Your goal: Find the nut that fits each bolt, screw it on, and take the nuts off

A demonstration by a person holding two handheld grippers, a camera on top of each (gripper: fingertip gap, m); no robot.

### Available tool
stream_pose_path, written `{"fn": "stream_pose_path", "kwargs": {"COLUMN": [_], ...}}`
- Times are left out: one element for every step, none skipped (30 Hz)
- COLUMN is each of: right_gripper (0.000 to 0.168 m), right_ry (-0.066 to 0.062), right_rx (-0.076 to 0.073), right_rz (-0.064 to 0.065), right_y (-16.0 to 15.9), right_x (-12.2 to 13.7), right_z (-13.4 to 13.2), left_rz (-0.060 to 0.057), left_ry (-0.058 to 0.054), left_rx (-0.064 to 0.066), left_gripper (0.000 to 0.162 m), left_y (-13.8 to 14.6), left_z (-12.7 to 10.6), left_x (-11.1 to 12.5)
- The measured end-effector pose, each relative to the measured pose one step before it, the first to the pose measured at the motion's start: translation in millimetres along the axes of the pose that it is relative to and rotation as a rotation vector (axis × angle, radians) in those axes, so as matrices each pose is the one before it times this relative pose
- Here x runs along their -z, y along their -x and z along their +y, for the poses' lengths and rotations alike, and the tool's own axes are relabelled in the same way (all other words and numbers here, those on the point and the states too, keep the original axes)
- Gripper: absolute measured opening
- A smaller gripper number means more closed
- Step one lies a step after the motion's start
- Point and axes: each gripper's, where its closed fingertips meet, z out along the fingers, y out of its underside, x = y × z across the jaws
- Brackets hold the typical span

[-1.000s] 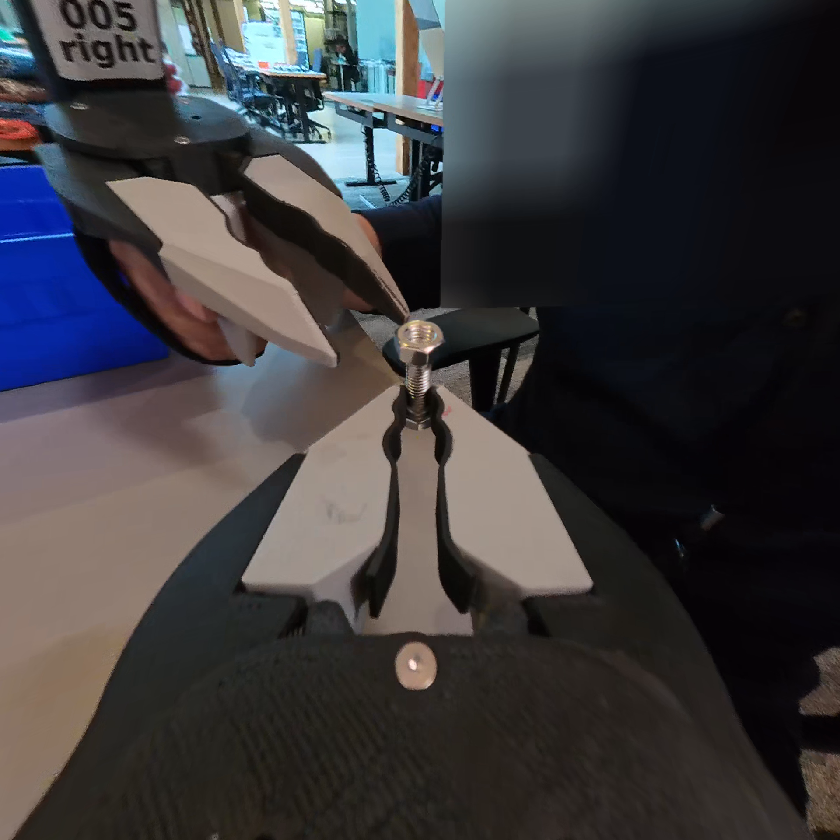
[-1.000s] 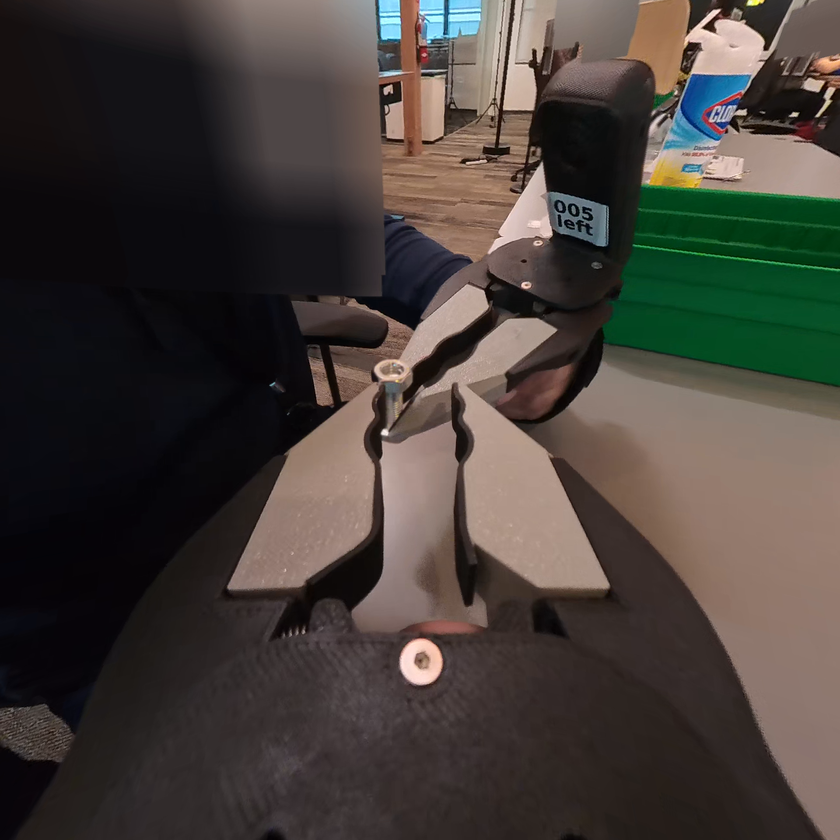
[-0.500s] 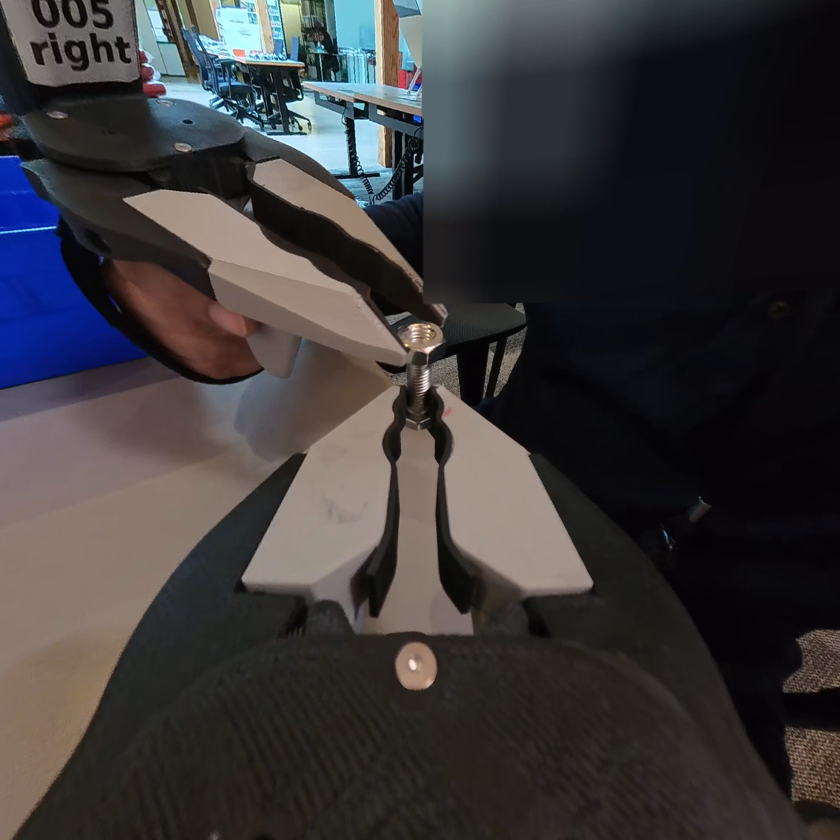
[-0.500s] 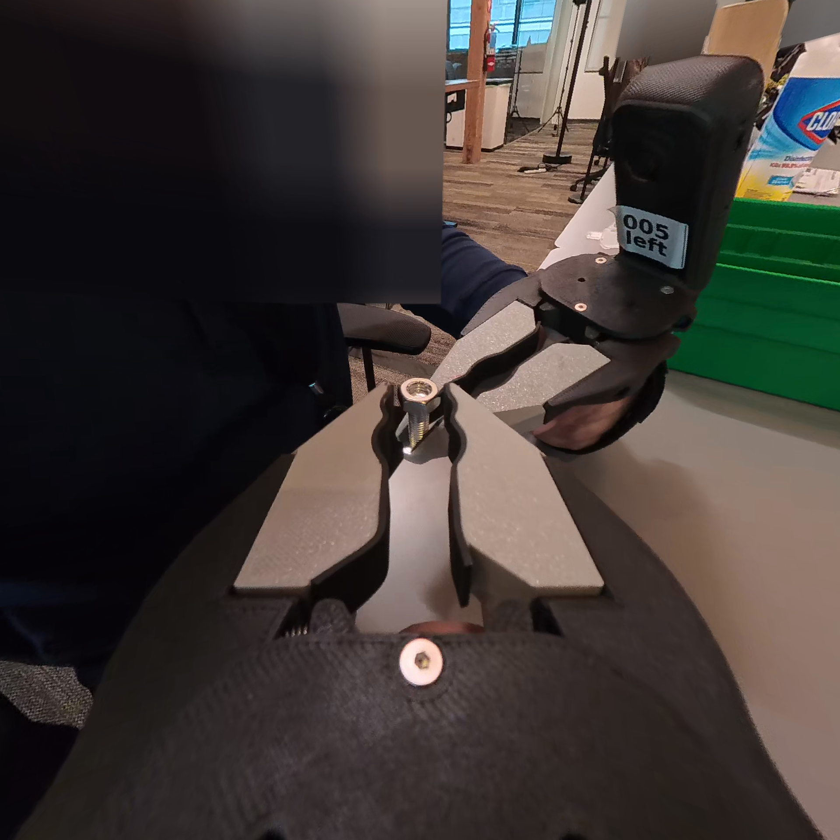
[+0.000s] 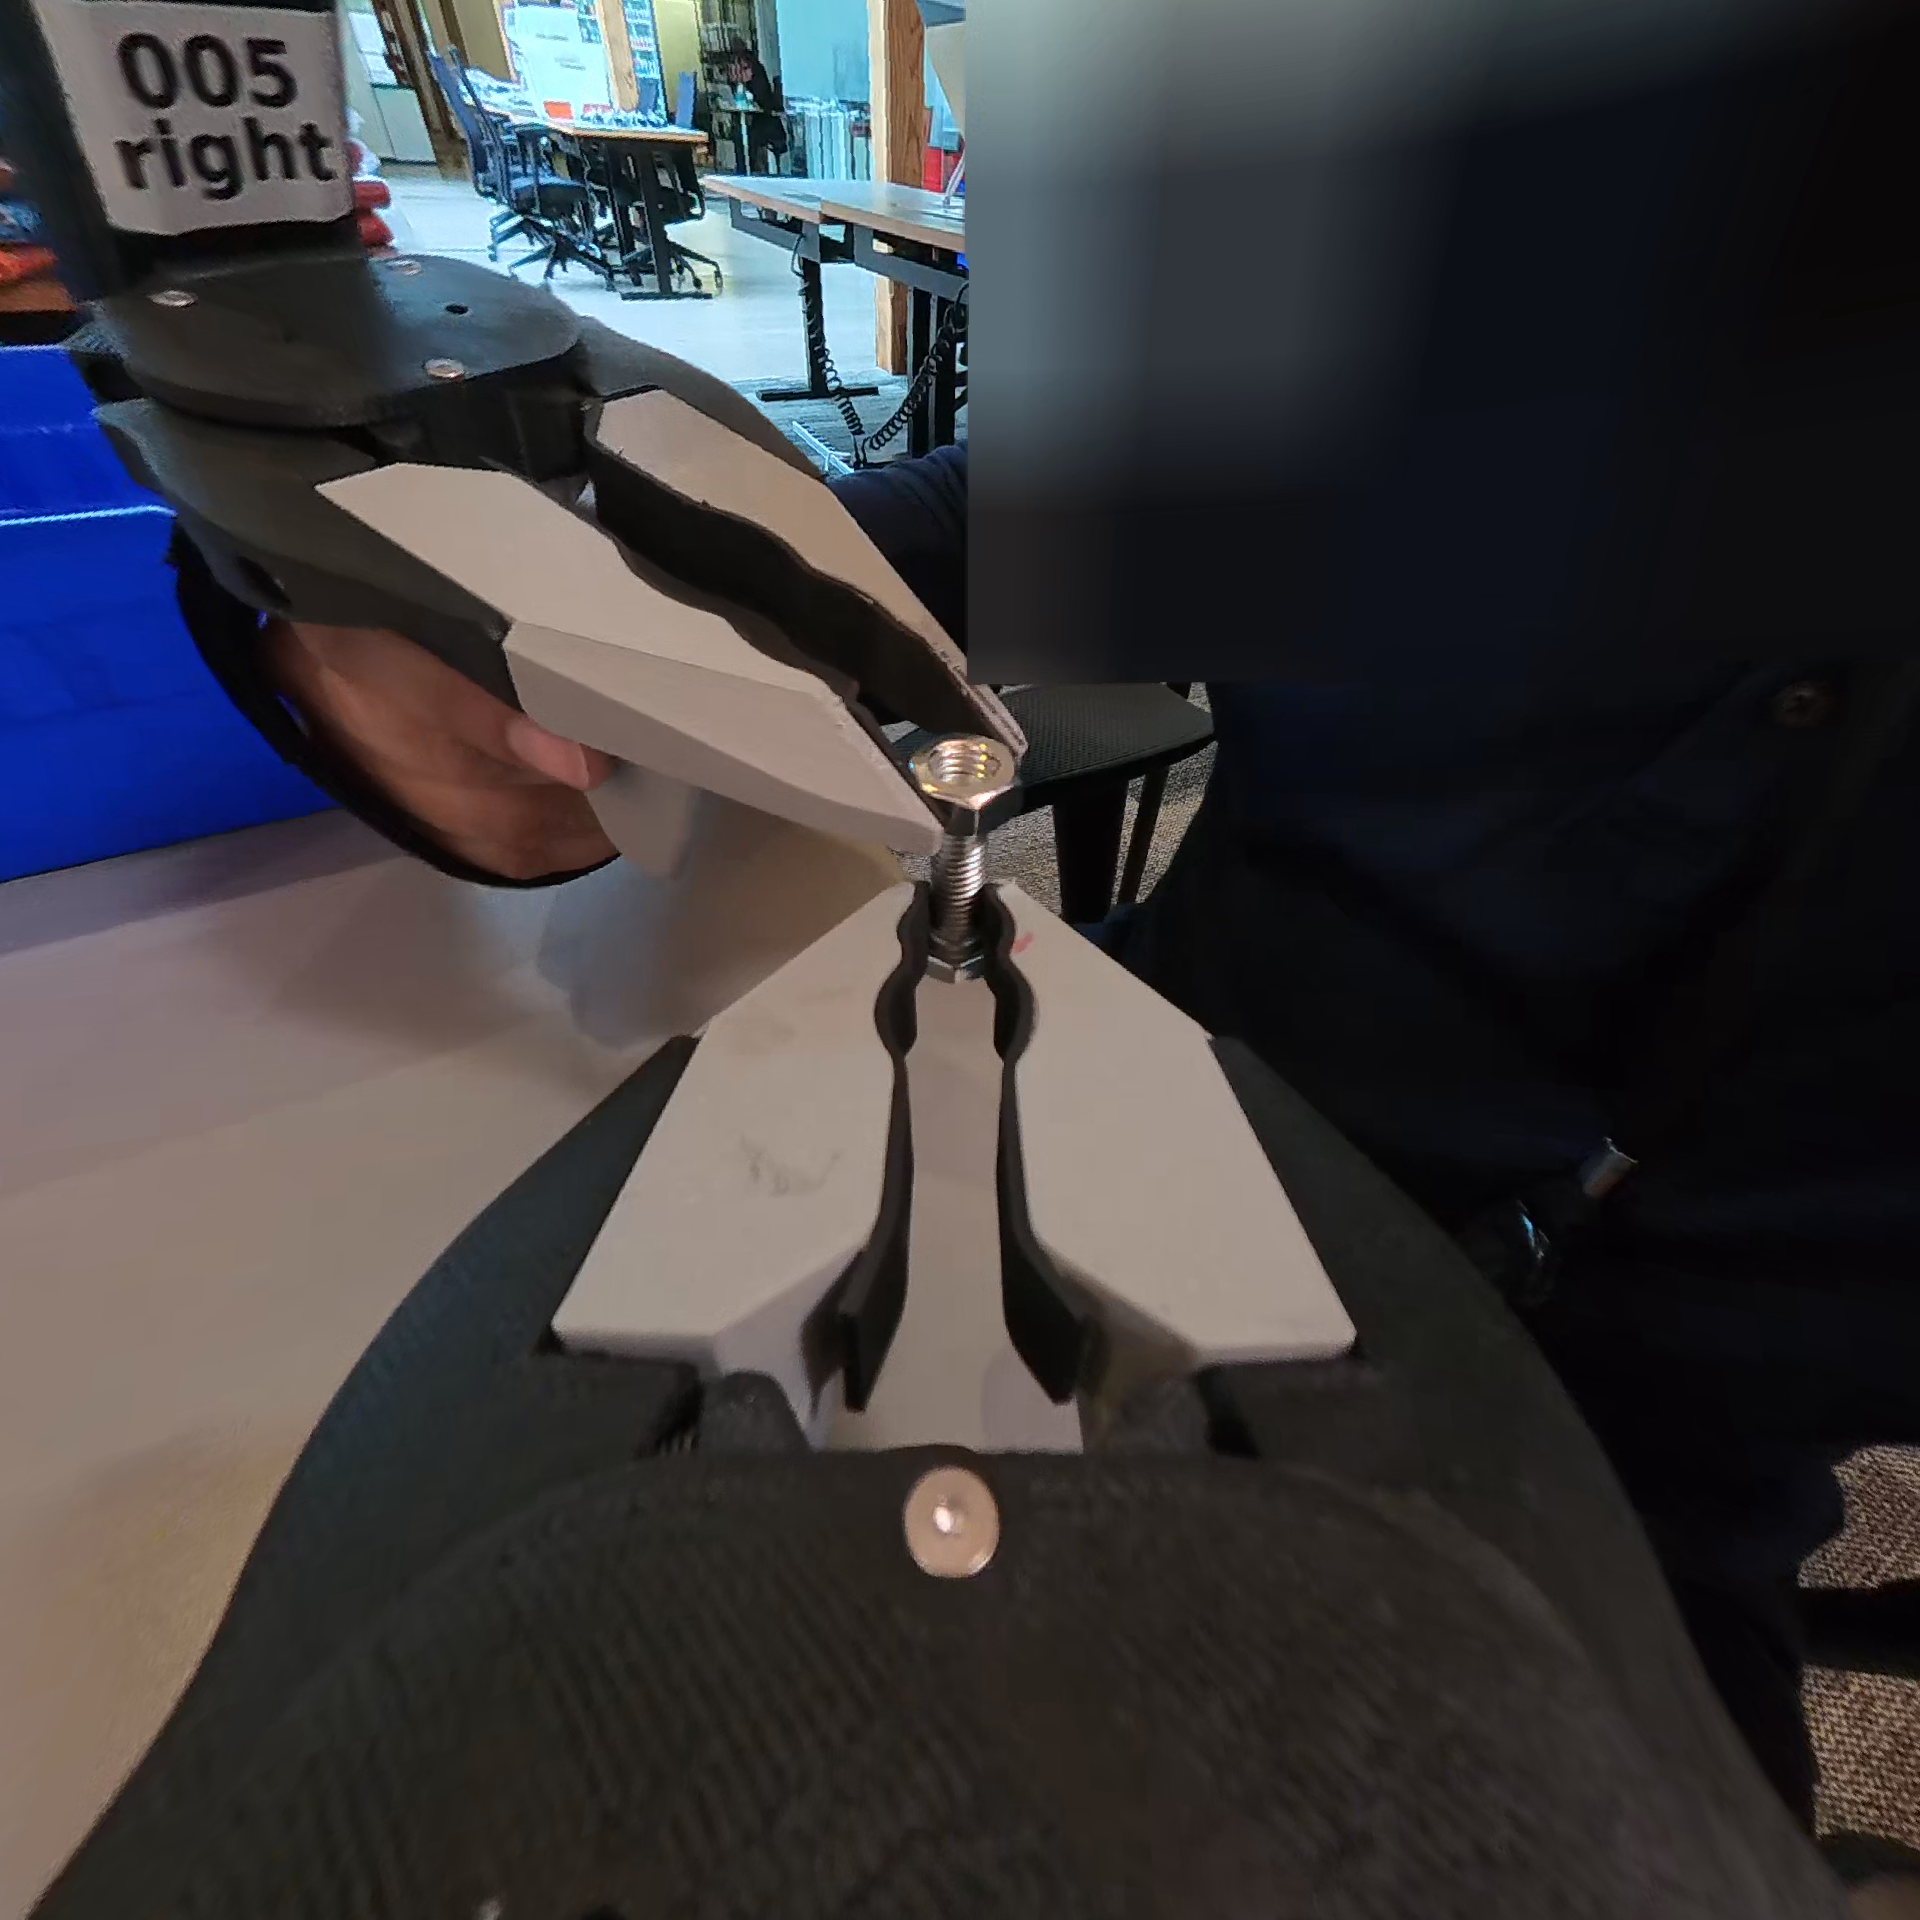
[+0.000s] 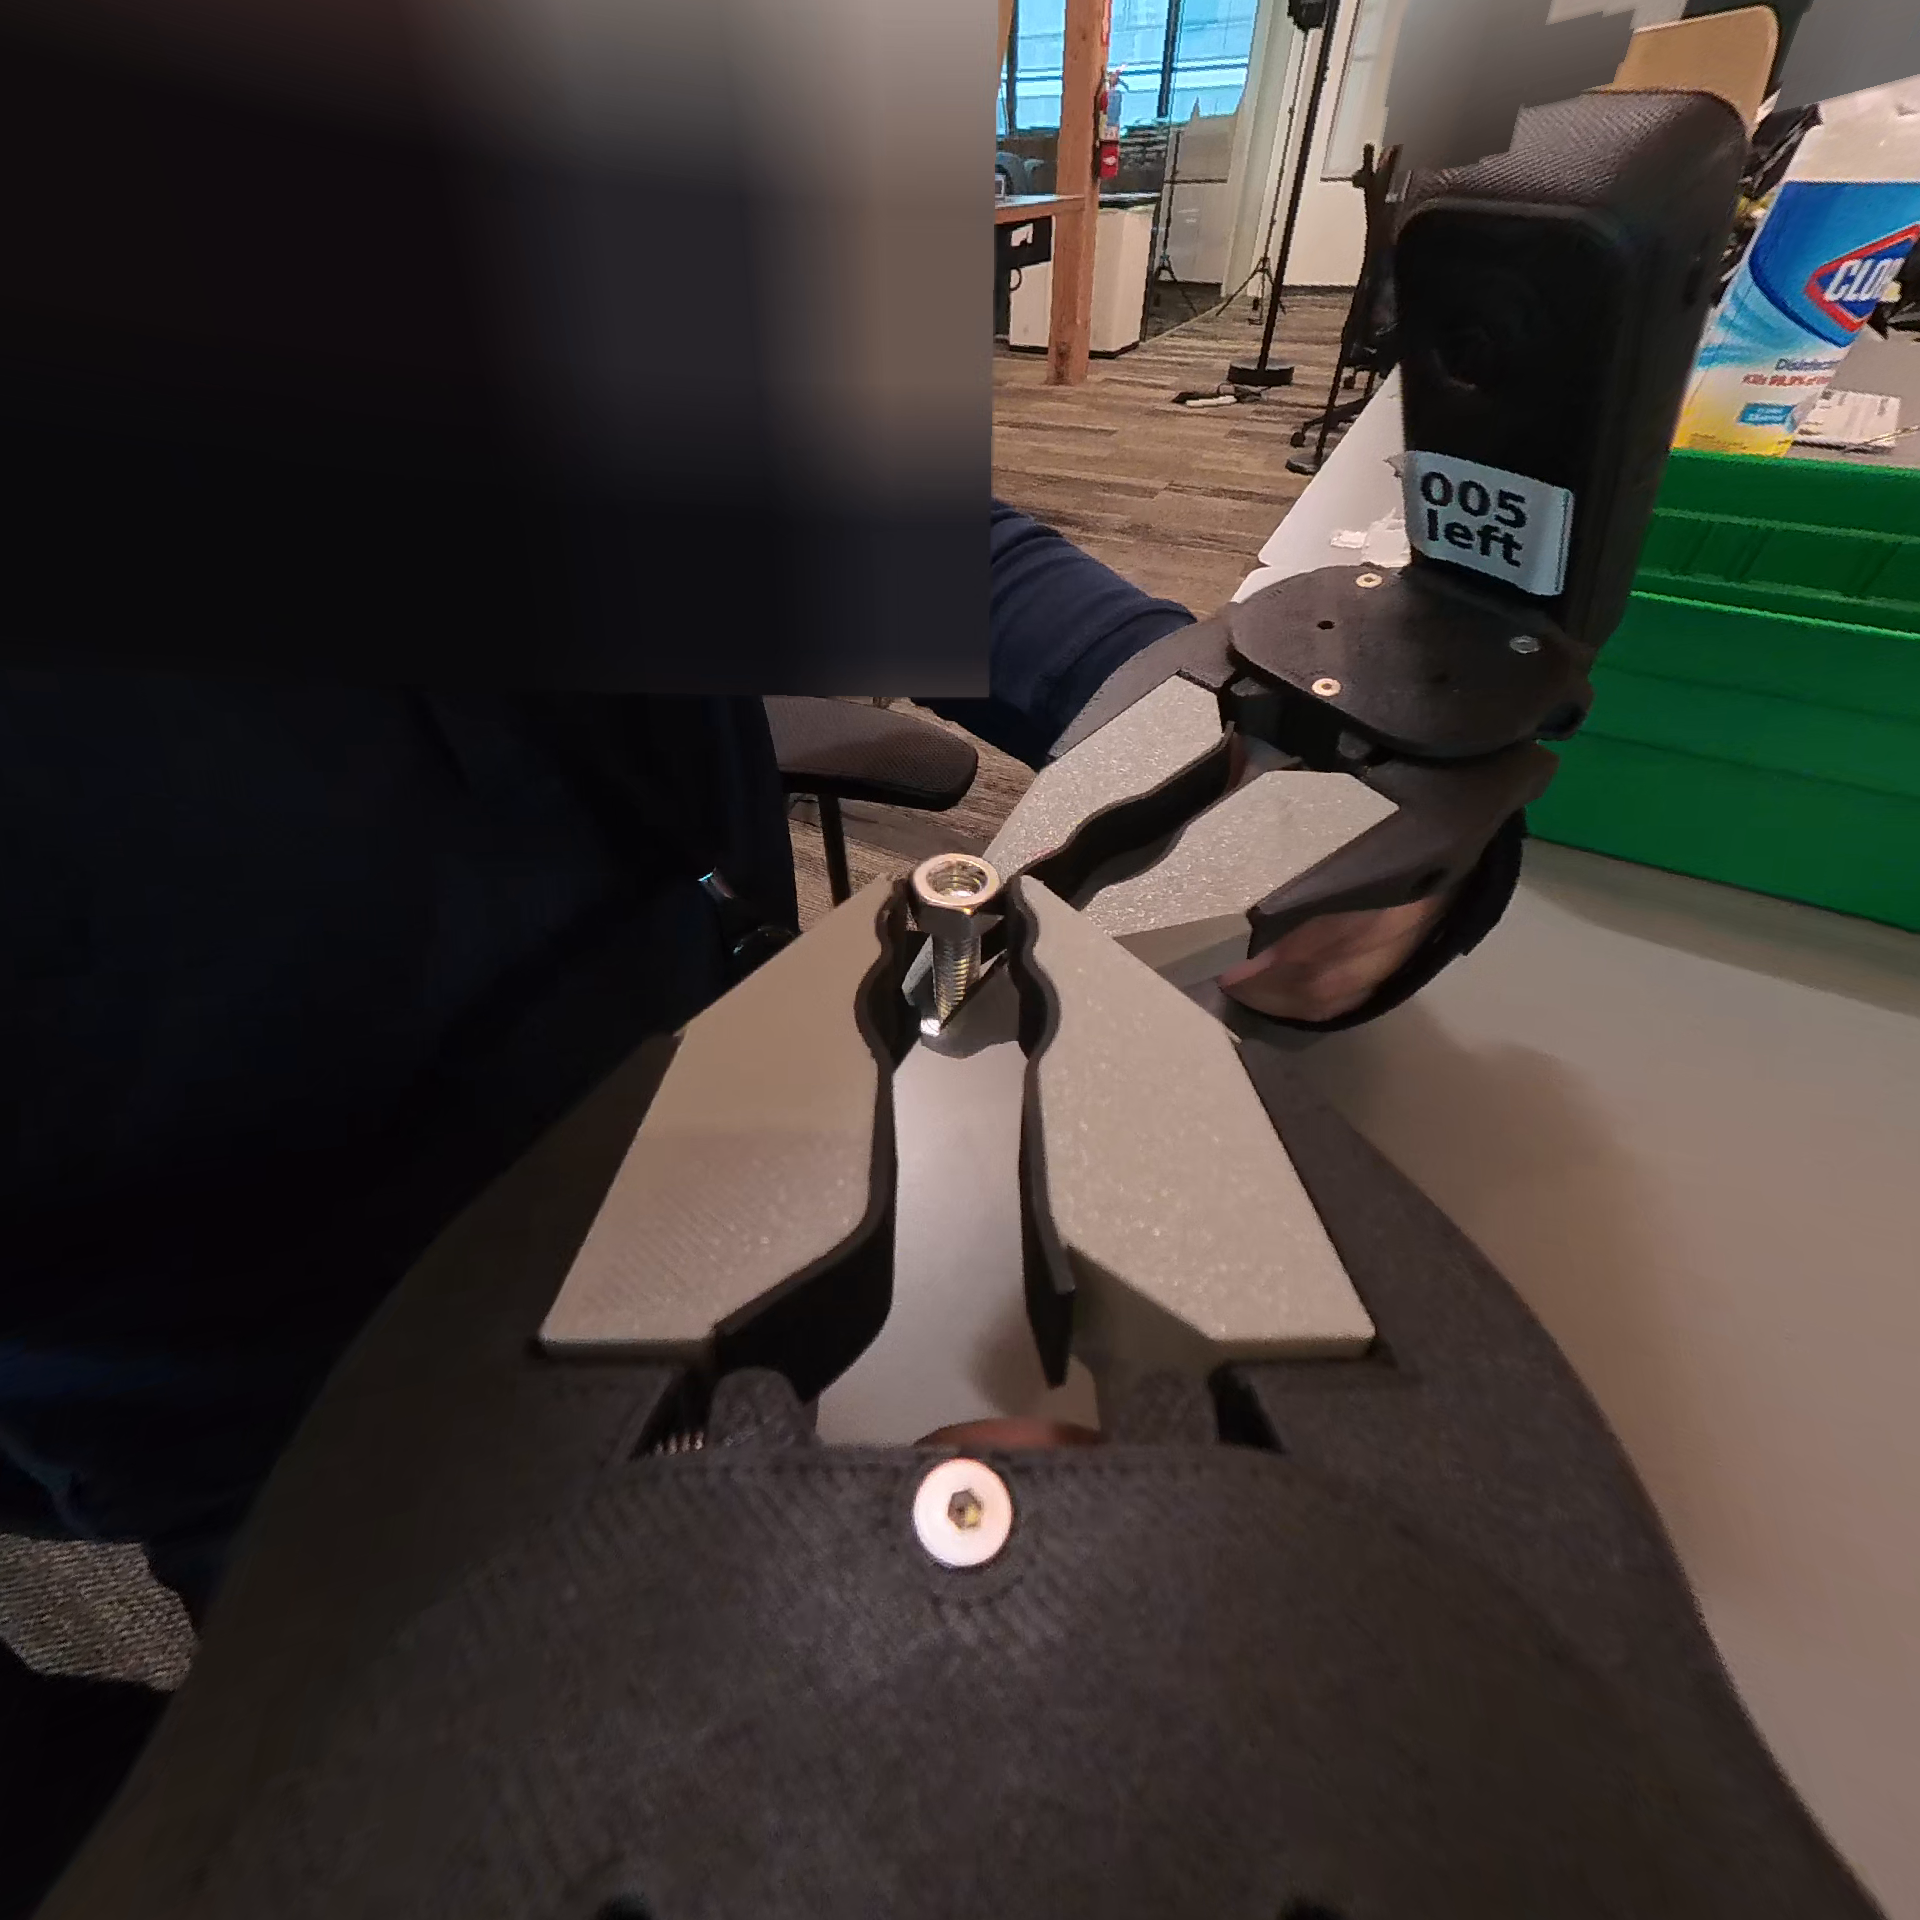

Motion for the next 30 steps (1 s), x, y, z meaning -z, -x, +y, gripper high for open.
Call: {"fn": "stream_pose_path", "kwargs": {"right_gripper": [0.016,0.016,0.016,0.016,0.016,0.016,0.016,0.016,0.016,0.016,0.016,0.016,0.016,0.016,0.016,0.016,0.016,0.016,0.016,0.016,0.016,0.016,0.016,0.016,0.016,0.016,0.016,0.016,0.016,0.016], "right_ry": [0.0015,-0.0002,-0.0007,-0.0007,-0.0034,-0.0031,-0.0030,-0.0017,-0.0028,-0.0024,-0.0011,-0.0044,-0.0043,0.0003,0.0036,0.0049,0.0044,0.0002,-0.0033,0.0025,0.0099,0.0091,0.0070,0.0065,0.0051,0.0044,0.0054,0.0091,0.0075,0.0015], "right_rx": [0.0000,0.0004,-0.0013,-0.0028,0.0008,0.0032,0.0014,0.0008,0.0020,0.0023,0.0025,0.0048,0.0055,0.0083,0.0095,0.0040,-0.0016,-0.0044,-0.0015,0.0051,0.0092,0.0089,0.0048,0.0017,-0.0003,-0.0048,-0.0032,-0.0035,-0.0105,-0.0250], "right_rz": [0.0131,0.0183,0.0253,0.0310,0.0345,0.0381,0.0361,0.0330,0.0338,0.0363,0.0399,0.0432,0.0408,0.0397,0.0402,0.0443,0.0483,0.0452,0.0408,0.0447,0.0453,0.0410,0.0400,0.0381,0.0356,0.0314,0.0257,0.0278,0.0271,0.0263], "right_y": [-1.62,-1.07,-1.96,-1.10,-2.42,-1.88,-1.42,-2.09,-1.76,-2.59,-2.03,-0.33,-1.22,-1.64,-1.65,-1.86,-5.52,-1.58,-0.23,-0.95,-1.27,-0.50,-0.02,0.03,-0.40,-0.40,-0.15,-1.03,-0.99,-1.36], "right_x": [0.29,1.07,1.33,2.20,0.56,0.28,1.43,0.30,0.63,-0.40,0.08,0.95,0.79,0.30,0.41,-0.11,1.99,0.10,-0.26,-0.28,-1.24,-0.21,0.71,1.54,1.42,-0.09,-0.09,-0.03,-0.07,-0.35], "right_z": [-0.67,-0.29,-0.11,0.19,-0.21,-0.06,0.04,-0.22,0.17,0.31,0.08,0.86,0.84,0.28,0.94,1.07,5.23,0.37,-0.29,0.98,1.60,2.46,2.16,1.94,0.45,0.83,0.74,1.14,1.06,0.67], "left_rz": [-0.0075,-0.0093,-0.0122,-0.0145,-0.0151,-0.0156,-0.0141,-0.0103,-0.0096,-0.0102,-0.0118,-0.0103,-0.0069,-0.0072,-0.0096,-0.0099,-0.0073,-0.0032,-0.0004,-0.0066,-0.0082,-0.0023,-0.0008,-0.0023,-0.0031,-0.0007,0.0011,-0.0063,-0.0075,-0.0051], "left_ry": [-0.0006,-0.0009,-0.0011,0.0000,-0.0002,0.0017,0.0031,0.0041,0.0027,0.0018,0.0019,-0.0004,0.0007,0.0042,0.0049,0.0047,0.0036,0.0005,0.0006,0.0047,0.0085,0.0086,0.0054,0.0047,0.0036,0.0028,0.0029,0.0042,0.0043,0.0027], "left_rx": [0.0001,0.0010,0.0019,0.0018,0.0008,0.0002,-0.0007,-0.0004,-0.0003,0.0019,0.0034,0.0039,0.0048,0.0029,0.0013,0.0049,0.0073,0.0072,0.0046,0.0006,-0.0003,0.0024,0.0035,0.0030,0.0017,0.0028,0.0039,0.0023,0.0015,0.0035], "left_gripper": [0.007,0.007,0.007,0.007,0.007,0.007,0.007,0.007,0.007,0.007,0.007,0.007,0.007,0.007,0.007,0.007,0.007,0.007,0.007,0.007,0.007,0.007,0.007,0.007,0.007,0.007,0.007,0.007,0.007,0.007], "left_y": [1.25,1.48,2.12,2.43,2.55,2.50,2.11,1.52,1.46,1.66,2.11,1.99,1.48,1.30,1.55,1.97,1.94,1.23,0.52,1.03,1.31,0.65,0.43,0.67,0.74,0.33,0.20,1.06,1.28,0.93], "left_z": [-0.32,-0.31,-0.34,-0.15,-0.23,0.15,0.29,0.54,0.39,0.29,0.25,-0.05,0.12,0.59,0.93,0.99,0.81,0.39,0.27,0.84,1.55,1.61,1.12,1.06,0.85,0.77,0.74,0.71,0.76,0.38], "left_x": [0.35,0.54,0.58,0.79,0.55,0.27,0.06,-0.27,-0.16,-0.07,0.18,0.46,0.22,-0.05,-0.29,-0.26,0.02,0.23,0.06,-0.46,-0.67,-0.78,-0.78,-0.69,-0.61,-0.53,-0.60,-0.57,-0.44,-0.36]}}
